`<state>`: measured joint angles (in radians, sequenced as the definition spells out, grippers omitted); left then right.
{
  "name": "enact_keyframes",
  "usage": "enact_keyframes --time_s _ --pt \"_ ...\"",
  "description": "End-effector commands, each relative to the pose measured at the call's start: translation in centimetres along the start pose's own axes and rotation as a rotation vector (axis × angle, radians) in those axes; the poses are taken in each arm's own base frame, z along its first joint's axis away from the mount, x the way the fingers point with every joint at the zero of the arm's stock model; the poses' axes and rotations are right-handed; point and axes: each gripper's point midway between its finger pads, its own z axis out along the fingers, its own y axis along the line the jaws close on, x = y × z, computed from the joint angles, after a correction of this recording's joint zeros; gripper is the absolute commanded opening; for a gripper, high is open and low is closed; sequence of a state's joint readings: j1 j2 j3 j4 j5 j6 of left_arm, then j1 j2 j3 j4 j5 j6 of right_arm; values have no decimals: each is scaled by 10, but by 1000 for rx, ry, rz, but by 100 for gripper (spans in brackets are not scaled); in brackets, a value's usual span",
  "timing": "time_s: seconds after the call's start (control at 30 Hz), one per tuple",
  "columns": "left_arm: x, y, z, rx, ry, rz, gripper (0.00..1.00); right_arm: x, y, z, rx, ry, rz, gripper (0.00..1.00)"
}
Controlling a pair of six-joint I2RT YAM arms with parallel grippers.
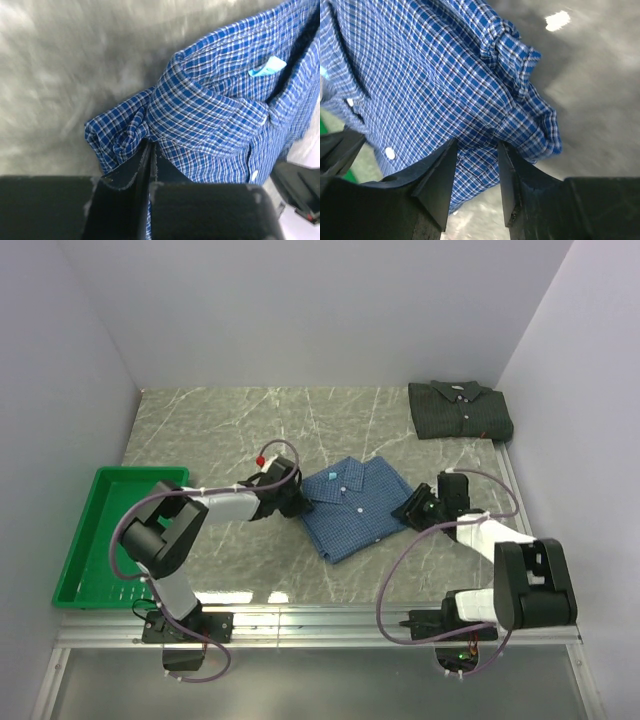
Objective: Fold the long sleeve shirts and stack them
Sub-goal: Fold the shirt
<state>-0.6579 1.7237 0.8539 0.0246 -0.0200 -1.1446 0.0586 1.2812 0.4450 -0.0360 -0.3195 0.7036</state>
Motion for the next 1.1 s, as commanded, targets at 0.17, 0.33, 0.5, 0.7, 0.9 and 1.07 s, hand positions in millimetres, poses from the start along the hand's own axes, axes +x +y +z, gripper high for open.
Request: enact_keyframes --time_s 0.17,0.33,0.5,0.7,0.9,1.07 --pt "-87 89 -2 -301 -118 -83 11 51 67 22 -150 157 -75 46" --pt "-169 99 -2 -325 -208 -88 31 48 138 37 -267 124 -79 47" --pt "-227 66 -27 -300 -283 -6 62 10 204 18 -385 3 -126 51" --pt "-200 24 -81 -202 -329 59 90 -62 184 -19 -355 -192 -120 62" --pt "-137 22 -73 -245 -279 156 96 -140 118 -40 -284 -365 46 83" --pt "-125 40 -49 -315 -235 174 97 -192 85 -44 -223 -482 153 90"
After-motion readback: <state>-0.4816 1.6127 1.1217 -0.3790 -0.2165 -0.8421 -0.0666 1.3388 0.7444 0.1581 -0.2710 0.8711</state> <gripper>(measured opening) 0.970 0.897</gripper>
